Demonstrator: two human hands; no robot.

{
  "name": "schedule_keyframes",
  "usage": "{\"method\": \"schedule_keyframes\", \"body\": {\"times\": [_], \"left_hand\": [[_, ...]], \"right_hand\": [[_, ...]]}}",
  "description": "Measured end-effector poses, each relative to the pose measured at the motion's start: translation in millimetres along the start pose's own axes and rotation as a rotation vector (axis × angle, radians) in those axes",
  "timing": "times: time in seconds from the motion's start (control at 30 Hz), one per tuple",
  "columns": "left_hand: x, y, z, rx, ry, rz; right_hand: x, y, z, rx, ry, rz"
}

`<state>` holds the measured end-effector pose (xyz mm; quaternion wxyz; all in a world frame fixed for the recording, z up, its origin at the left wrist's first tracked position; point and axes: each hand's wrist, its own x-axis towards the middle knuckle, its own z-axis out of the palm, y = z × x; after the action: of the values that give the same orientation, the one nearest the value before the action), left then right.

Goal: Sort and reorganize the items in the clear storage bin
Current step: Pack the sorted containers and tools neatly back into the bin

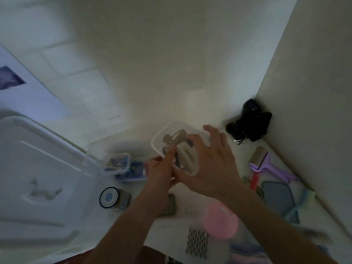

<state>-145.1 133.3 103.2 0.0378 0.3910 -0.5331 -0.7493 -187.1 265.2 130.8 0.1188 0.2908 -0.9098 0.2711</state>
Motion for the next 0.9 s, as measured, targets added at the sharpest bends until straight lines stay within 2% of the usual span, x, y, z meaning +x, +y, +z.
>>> {"method": "schedule_keyframes", "body": {"times": [0.1,0.17,0.27,0.33,0.5,0.53,0.63,0.67,0.73,0.8,0.9], "left_hand": [[28.9,-6.2,-49.7,0.106,0.001,-0.033],[51.9,-17.9,-68.3,0.234,-0.031,-0.025],[86.3,-41.9,-78.2,0.403,-0.137,-0.064],[102.2,-55.2,-80.6,0.374,-0.175,-0.147],[118.8,-75.9,-101.2,0.402,-0.36,-0.2],[122.4,-80.5,-107.2,0.498,-0.362,-0.131],[125.9,-90.2,-123.7,1.03,-0.306,0.265],[128.2,-92.7,-128.9,1.119,-0.333,0.347],[137.7,-101.5,-140.5,1.344,-0.498,0.417],[145.7,-107.8,-149.1,1.553,-0.667,0.387],[149.0,-114.2,-155.7,1.729,-0.753,0.361]], "right_hand": [[-14.4,-24.2,45.1,-0.11,-0.315,-0.031],[-23.7,-30.1,75.3,-0.171,-0.422,0.01],[-30.9,-25.7,114.4,-0.232,-0.449,0.168],[-30.3,-18.4,136.1,-0.273,-0.468,0.236],[-27.5,-5.9,177.4,-0.39,-0.555,0.266],[-29.3,-5.4,183.6,-0.411,-0.558,0.26],[-32.4,-4.9,194.5,-0.469,-0.546,0.238],[-32.1,-4.9,195.8,-0.486,-0.552,0.23],[-31.0,-2.3,197.7,-0.521,-0.556,0.215],[-30.8,1.6,201.2,-0.531,-0.564,0.204],[-31.0,3.2,203.8,-0.526,-0.55,0.193]]}}
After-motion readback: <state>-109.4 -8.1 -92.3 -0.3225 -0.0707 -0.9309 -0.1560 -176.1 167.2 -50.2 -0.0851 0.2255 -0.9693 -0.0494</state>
